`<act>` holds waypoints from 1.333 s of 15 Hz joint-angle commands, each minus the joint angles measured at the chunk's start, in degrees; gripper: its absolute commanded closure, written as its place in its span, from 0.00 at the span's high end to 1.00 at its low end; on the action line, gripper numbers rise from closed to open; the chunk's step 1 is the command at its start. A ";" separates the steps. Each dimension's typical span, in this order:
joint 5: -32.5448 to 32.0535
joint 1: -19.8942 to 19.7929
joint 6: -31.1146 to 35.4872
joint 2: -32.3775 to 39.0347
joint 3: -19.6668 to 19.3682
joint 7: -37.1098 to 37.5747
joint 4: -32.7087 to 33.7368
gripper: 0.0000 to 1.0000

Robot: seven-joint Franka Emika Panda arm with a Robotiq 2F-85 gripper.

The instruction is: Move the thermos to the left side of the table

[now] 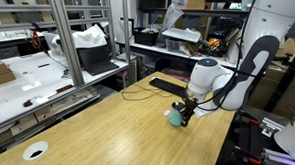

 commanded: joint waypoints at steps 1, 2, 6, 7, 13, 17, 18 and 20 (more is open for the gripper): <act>1.53 -8.44 -2.56 -3.17 8.74 -8.40 1.36 0.05; 2.11 -10.96 -3.34 -3.20 11.70 -10.72 2.39 0.05; 3.98 -17.36 -8.35 0.36 20.74 -20.83 9.26 0.05; 2.87 -17.05 -9.99 2.40 21.13 -22.82 11.67 0.05; -4.22 -15.00 -17.06 10.03 20.95 -33.31 22.32 0.05; -8.79 -14.68 -20.28 12.76 22.18 -39.48 28.12 0.05; -9.64 -14.63 -20.92 13.27 22.58 -40.69 29.27 0.05; -10.96 -14.42 -22.14 14.61 23.33 -42.80 31.72 0.05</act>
